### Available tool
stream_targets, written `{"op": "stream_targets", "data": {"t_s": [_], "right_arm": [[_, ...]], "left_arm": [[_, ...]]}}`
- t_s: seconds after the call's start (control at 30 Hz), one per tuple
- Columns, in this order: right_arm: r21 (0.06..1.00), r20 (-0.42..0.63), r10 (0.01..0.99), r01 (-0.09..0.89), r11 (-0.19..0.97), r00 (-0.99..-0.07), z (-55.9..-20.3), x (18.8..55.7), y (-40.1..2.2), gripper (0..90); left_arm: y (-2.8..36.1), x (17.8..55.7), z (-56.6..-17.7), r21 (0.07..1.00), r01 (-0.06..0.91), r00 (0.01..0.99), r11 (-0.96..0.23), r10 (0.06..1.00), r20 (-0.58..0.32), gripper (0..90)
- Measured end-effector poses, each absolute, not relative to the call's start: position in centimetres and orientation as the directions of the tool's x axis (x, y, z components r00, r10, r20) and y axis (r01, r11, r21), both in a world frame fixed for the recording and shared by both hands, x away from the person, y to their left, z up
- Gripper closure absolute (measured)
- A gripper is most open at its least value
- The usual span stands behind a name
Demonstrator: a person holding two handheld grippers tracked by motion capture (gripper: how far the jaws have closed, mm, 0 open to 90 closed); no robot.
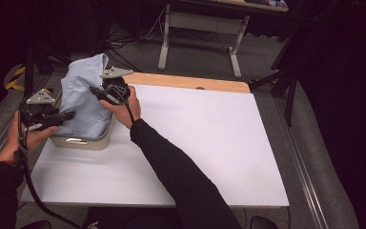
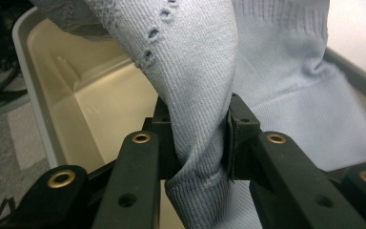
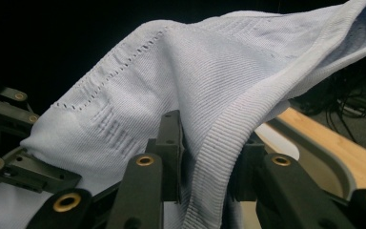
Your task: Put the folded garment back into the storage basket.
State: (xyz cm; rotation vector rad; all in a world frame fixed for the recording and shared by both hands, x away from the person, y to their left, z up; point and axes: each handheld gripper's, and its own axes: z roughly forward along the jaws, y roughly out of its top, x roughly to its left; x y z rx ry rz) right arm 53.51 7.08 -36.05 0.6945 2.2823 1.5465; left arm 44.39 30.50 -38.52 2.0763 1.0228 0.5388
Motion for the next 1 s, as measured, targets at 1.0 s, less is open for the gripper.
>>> {"op": "stream_targets", "data": {"t_s": [1.0], "right_arm": [[0.889,0.078,0.509,0.291,0.354,-0.857,-39.3,52.9,7.5,71.0]], "left_arm": [[31.3,43.1,-39.6,0.771,0.472,0.562,-0.427,0.82,0.11,44.8]]}}
